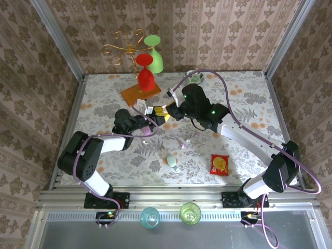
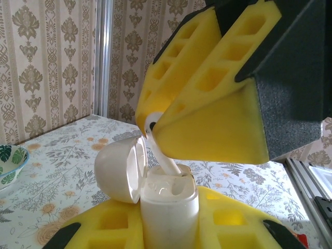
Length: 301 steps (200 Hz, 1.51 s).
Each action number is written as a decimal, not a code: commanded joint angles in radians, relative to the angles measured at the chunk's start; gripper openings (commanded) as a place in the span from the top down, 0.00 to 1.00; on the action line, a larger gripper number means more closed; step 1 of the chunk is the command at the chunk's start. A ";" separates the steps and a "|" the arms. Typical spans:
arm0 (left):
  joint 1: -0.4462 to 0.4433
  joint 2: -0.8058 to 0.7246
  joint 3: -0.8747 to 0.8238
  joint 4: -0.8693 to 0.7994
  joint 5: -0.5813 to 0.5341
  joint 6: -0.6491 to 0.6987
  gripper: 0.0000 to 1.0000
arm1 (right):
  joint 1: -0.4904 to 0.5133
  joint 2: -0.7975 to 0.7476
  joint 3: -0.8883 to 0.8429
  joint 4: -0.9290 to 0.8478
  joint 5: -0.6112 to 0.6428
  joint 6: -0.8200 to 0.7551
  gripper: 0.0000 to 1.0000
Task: Insert the wireless bluetooth earbuds into the charging case
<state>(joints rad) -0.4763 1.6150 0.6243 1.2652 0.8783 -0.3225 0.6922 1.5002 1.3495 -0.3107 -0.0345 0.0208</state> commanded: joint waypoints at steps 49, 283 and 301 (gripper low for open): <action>0.003 -0.003 0.031 0.028 -0.021 -0.058 1.00 | 0.006 0.004 -0.009 0.027 -0.038 -0.018 0.79; 0.006 -0.063 -0.011 0.027 -0.048 -0.043 1.00 | -0.048 -0.069 -0.026 0.078 -0.049 0.170 0.28; 0.006 -0.061 -0.011 0.028 -0.044 -0.040 1.00 | -0.078 -0.078 -0.042 0.091 -0.134 0.213 0.22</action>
<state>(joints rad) -0.4751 1.5806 0.6220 1.2640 0.8291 -0.3672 0.6521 1.4700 1.3239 -0.2672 -0.0807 0.1555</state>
